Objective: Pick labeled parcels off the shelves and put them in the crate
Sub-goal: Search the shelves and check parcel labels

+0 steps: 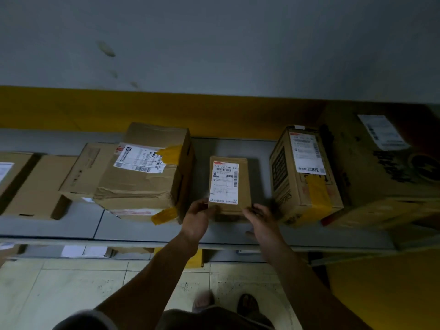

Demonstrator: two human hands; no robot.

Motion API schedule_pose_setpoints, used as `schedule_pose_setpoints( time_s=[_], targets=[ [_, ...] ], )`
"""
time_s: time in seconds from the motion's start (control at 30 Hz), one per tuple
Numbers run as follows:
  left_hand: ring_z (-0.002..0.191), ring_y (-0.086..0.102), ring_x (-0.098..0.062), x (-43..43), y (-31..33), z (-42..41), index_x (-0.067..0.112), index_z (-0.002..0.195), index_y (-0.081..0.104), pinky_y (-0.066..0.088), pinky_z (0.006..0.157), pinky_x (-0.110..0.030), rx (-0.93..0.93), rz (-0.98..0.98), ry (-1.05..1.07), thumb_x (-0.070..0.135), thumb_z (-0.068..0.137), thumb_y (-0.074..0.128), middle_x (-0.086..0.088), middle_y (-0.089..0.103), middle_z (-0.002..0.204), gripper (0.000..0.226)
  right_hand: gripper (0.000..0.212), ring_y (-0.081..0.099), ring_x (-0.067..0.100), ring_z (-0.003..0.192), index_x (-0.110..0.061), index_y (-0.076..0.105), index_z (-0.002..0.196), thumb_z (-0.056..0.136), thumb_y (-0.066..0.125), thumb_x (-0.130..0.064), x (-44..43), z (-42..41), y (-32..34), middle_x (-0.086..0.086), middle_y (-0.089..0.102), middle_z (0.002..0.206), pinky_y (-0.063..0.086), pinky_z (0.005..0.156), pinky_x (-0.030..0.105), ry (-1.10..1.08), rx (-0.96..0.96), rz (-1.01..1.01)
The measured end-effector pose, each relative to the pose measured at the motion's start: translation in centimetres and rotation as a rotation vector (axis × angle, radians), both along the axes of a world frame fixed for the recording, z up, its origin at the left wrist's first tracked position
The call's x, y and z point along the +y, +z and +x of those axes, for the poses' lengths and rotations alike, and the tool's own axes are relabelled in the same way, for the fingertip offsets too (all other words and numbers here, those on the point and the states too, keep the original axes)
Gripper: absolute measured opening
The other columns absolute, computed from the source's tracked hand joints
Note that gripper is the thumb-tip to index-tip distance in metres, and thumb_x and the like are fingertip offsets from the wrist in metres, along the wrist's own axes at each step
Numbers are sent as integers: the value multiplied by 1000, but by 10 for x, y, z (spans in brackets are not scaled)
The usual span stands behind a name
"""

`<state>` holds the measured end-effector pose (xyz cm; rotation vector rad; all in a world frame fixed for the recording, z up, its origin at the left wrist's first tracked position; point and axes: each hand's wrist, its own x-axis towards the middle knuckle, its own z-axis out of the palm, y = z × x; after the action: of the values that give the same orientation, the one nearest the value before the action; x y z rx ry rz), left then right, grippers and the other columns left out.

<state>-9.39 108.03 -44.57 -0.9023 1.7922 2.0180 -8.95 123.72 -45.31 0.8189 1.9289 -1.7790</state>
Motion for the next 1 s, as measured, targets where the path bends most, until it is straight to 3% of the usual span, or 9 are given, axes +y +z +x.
schedule_pose_setpoints(
  time_s=[0.13,0.23,0.4,0.57,0.77,0.9,1.0],
  targets=[
    [100,57,-15,1,-3,16,23,111,59,45,87,-34,39,44,14,12,90,63,-1,63,113,24,31,59,18,103,-32,52,117,89,66,-34,7,15,-3,-3,59,119,51,96,46,-11,31,-59],
    [107,58,-18,5,-2,26,17,115,59,46,89,-35,89,90,47,7,91,61,-3,64,116,26,22,61,17,101,-34,55,108,90,67,-30,9,22,-5,-4,61,117,53,90,43,-42,73,-93],
    [102,62,-15,9,6,39,8,117,57,49,79,-23,193,150,109,-1,90,57,-3,67,110,28,24,60,14,107,-34,55,109,90,67,-25,10,31,-4,-3,61,121,52,89,35,-72,173,-123],
    [113,62,-20,10,12,52,10,114,60,48,98,-35,291,132,98,0,89,58,-2,70,112,27,34,59,16,113,-32,54,121,90,67,-28,15,41,11,-4,62,126,49,74,26,-46,269,-123],
    [121,57,-19,10,25,70,15,115,59,42,106,-46,402,93,54,1,90,57,-3,67,121,29,42,60,8,114,-36,56,118,78,68,-38,24,58,32,-8,63,126,49,78,21,-22,394,-179],
    [124,55,-18,12,35,81,14,117,57,43,103,-40,484,93,57,8,85,64,-4,65,124,33,41,60,7,115,-38,58,116,76,68,-36,27,66,37,-12,64,126,54,68,20,-30,471,-183],
    [124,55,-16,15,40,86,16,116,57,49,94,-28,533,109,65,9,80,68,-3,65,124,38,40,60,9,117,-35,58,117,77,67,-31,29,70,40,-10,64,127,54,68,20,-42,516,-203]
  ],
)
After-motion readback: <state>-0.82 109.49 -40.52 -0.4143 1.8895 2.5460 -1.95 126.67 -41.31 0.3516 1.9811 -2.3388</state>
